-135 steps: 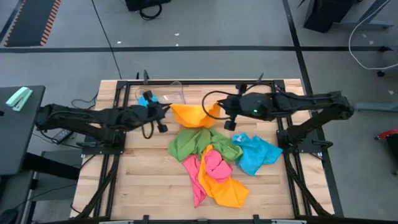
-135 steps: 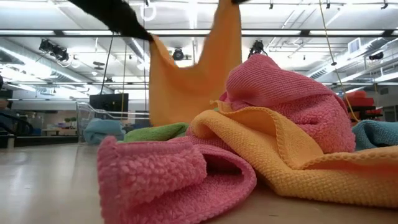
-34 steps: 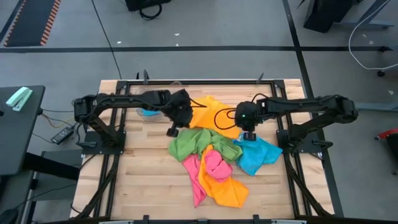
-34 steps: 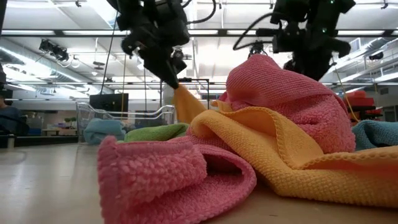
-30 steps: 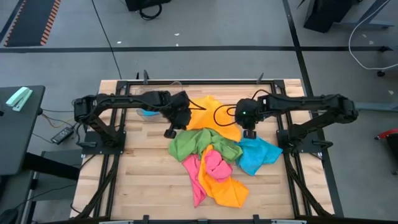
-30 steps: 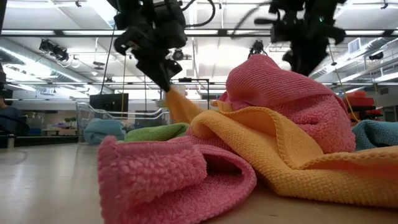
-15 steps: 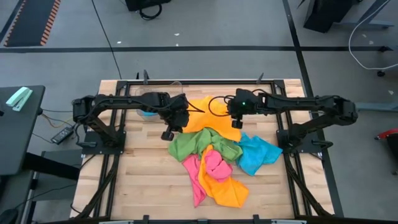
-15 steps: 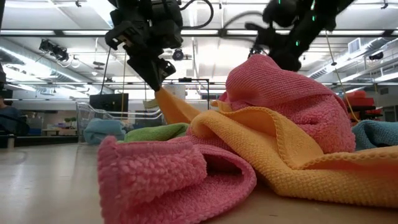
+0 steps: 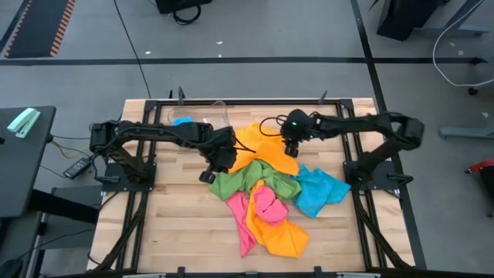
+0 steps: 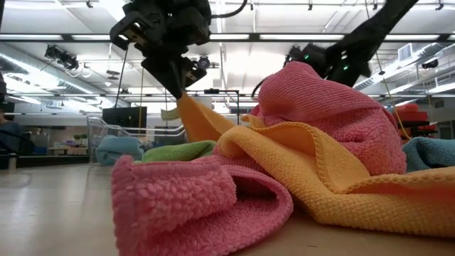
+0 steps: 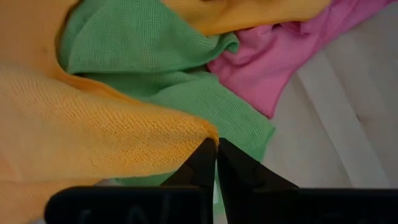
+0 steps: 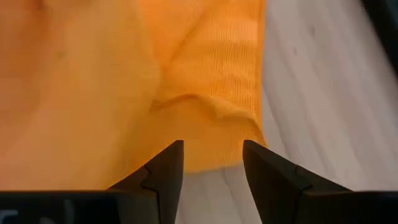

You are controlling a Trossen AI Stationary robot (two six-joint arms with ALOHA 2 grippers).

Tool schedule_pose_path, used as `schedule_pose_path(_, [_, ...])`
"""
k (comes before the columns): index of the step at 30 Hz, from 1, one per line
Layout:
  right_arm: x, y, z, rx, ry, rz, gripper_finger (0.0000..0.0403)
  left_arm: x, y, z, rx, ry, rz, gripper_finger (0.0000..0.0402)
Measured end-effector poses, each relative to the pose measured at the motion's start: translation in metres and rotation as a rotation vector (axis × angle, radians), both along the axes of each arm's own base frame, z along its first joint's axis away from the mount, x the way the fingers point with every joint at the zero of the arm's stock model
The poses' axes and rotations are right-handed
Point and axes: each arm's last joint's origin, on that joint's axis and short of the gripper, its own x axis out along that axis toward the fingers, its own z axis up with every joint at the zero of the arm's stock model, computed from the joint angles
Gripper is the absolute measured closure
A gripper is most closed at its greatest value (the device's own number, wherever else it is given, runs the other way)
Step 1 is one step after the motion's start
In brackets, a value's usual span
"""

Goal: Fold microfiber towels
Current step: Fold the top orange microfiber towel

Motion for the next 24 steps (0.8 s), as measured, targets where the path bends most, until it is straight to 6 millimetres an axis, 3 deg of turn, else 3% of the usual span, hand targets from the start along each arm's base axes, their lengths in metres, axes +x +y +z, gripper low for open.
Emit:
schedule_pose_path(6, [0.011,-0.028,-0.005,0.057,0.015,-0.017,0.0228,0.000,0.001,0.000,-0.004,0.006,0.009,0.0387])
schedule_pose_path(13, [0.019,-0.042,0.003,-0.048,0.072,0.136,0.0228,0.000,0.001,0.000,-0.003,0.006,0.008,0.0372])
schedule_pose_path(19, [0.018,-0.043,0.006,-0.120,0.142,0.268,0.0230,0.000,0.001,0.000,-0.004,0.007,0.010,0.0380])
schedule_pose_path(24, [0.012,-0.039,-0.005,-0.168,0.210,0.364,0.0231,0.000,0.001,0.000,-0.003,0.003,0.010,0.0387])
